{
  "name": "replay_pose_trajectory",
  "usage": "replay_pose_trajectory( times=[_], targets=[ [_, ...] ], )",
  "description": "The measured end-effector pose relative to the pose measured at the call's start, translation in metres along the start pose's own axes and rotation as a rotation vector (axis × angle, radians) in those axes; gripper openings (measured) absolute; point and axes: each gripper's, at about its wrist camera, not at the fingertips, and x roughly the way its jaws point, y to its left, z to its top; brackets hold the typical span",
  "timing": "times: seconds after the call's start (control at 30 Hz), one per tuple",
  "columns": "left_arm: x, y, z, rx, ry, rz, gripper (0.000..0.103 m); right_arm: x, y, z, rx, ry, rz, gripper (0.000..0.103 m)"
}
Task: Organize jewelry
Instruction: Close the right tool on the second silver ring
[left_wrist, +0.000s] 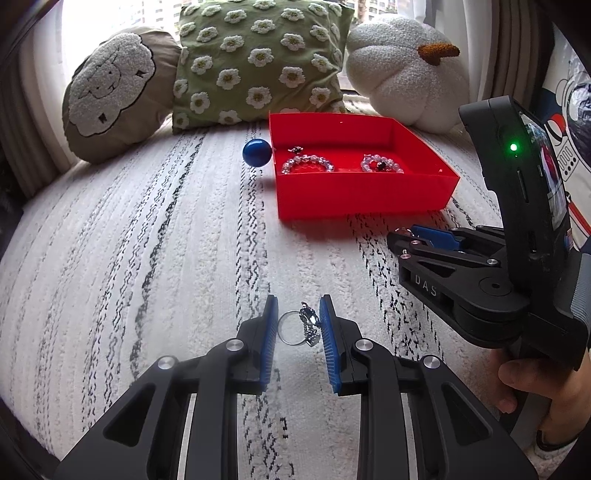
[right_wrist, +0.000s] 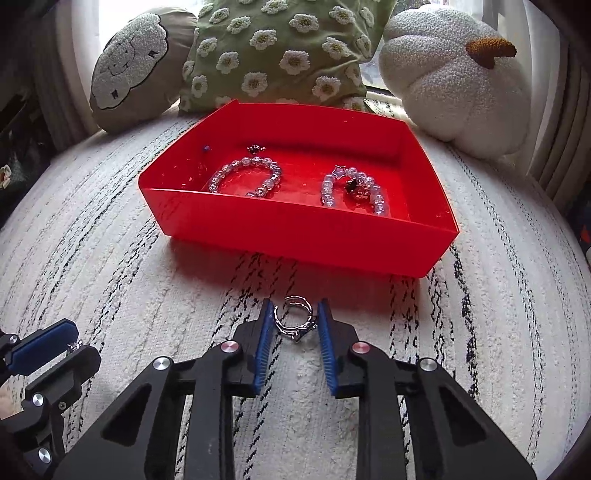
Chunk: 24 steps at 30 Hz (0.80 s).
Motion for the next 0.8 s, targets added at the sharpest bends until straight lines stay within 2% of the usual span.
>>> replay_pose_trajectory(
  times=[0.2, 0.57, 0.8],
  targets=[
    [0.001, 0.000, 0.000, 0.000, 0.001, 0.002, 0.022, -0.009, 0.000, -0.001, 0.004, -0.004, 0.014, 0.023],
    [-0.003, -0.001, 0.001, 0.012, -0.010, 0.001, 0.022, -0.063, -0.004, -0.030, -0.065, -0.043, 0.028, 0.022],
    [0.000, -0.005, 0.001, 0.019, -0.005, 0.016, 0.022, -0.071, -0.024, -0.038, -0.021, -0.040, 0.038, 0.022]
  ],
)
